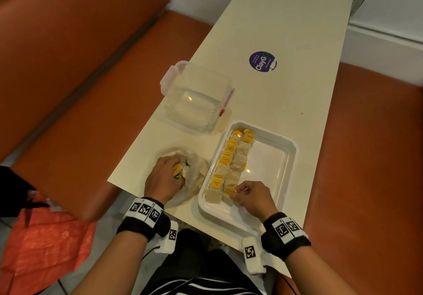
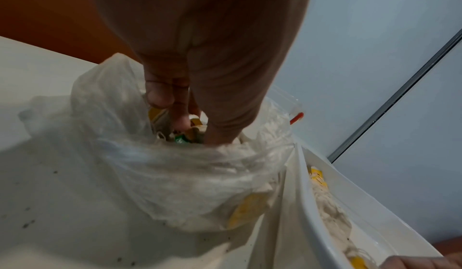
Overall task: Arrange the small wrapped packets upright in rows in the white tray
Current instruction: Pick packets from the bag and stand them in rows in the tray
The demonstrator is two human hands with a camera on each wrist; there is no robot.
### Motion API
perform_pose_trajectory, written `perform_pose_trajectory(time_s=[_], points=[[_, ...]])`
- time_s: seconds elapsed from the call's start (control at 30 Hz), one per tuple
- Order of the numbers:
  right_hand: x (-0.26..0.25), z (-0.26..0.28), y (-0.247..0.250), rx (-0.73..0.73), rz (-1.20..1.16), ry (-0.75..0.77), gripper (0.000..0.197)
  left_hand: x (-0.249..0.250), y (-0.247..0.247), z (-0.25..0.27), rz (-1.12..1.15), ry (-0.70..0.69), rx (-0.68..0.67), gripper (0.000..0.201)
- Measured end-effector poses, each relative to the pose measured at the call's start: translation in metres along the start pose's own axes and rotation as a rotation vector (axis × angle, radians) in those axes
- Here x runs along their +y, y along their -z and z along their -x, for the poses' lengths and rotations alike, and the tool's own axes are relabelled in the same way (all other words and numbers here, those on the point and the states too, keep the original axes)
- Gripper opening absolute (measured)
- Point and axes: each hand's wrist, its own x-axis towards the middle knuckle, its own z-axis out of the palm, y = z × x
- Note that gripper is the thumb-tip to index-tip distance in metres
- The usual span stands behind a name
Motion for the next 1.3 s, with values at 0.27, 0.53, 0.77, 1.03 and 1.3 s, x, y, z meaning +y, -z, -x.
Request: perform_pose_trajectory(time_s=[0.27,0.53,0.77,1.03,1.3], points=[[-0.004,0.002,-0.003,0.040,-0.035,-0.022,0.015,-0.001,-0.002,-0.002,0.003,0.010,0.038,0.047],[-0.005,0.003,-0.005,0.068,-0.003,-0.087,0.032,-0.004,0.003,-0.004,0.054,0.007,0.106,0.027],[-0.027,0.012,0.007,0.139,0.039,-0.016,0.033,-0.007,0.010,0.000,0.166,0.007,0.130,0.021],[-0.082,0.030,0.016,0.101,-0.031,0.210,0.020,-0.009,0.039,0.016,0.732,0.194,0.019,0.013],[-0.117,0.045,-0.008,-0.134,-0.066,0.357,0.027,-0.010,0.063,0.036,1.260,0.270,-0.185,0.013]])
